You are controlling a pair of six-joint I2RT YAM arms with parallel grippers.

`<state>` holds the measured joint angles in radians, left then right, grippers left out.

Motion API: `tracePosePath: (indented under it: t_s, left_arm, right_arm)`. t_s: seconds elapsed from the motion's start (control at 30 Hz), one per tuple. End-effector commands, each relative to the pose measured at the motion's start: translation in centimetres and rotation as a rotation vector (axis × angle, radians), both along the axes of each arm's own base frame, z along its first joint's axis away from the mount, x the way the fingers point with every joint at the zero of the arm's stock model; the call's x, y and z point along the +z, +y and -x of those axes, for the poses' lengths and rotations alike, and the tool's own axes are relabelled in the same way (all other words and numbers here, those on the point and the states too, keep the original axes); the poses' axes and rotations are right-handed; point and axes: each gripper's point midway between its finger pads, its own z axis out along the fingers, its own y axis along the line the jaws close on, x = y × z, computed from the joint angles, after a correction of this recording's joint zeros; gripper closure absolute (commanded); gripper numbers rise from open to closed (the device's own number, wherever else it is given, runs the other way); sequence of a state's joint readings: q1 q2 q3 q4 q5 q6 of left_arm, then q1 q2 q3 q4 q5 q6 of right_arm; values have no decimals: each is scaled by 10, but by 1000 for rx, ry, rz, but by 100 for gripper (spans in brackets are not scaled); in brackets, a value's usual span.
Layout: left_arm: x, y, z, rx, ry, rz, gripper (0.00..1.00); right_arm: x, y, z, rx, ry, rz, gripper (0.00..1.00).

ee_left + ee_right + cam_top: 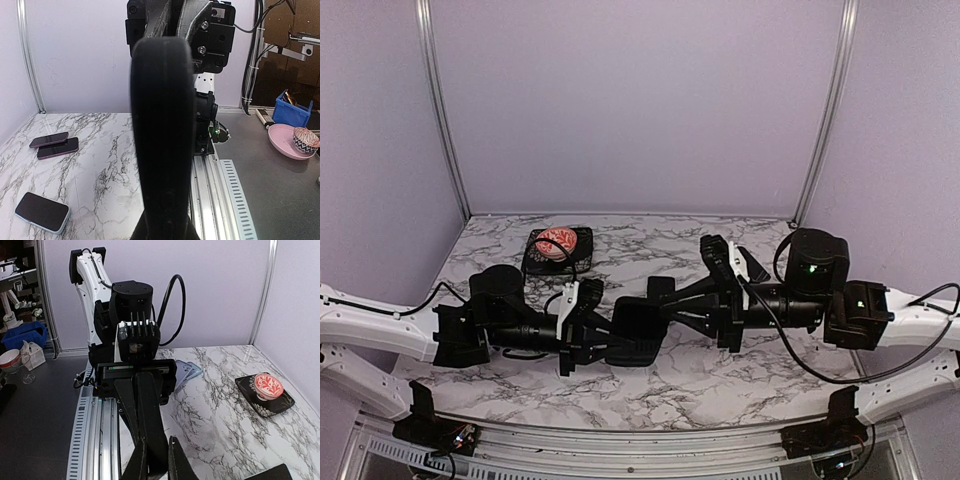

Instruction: Put the phone into the phone case

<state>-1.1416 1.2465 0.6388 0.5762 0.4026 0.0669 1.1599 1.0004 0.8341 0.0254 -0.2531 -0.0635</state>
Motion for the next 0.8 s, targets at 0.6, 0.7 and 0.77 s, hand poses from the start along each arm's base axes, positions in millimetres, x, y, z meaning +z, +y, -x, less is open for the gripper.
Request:
tracePosePath:
  t_s: [0.6, 0.7, 0.77]
  left_arm:
    - [74, 9, -5, 49, 63, 274, 100]
    - [78, 10, -6, 51, 74, 290, 100]
    - [77, 9, -6, 49, 73, 289, 100]
  right_arm:
    - [-40, 17, -9, -16, 107, 2, 100]
    - [-35, 17, -2, 23, 97, -18, 100]
    - [-32, 16, -1, 30, 93, -20, 100]
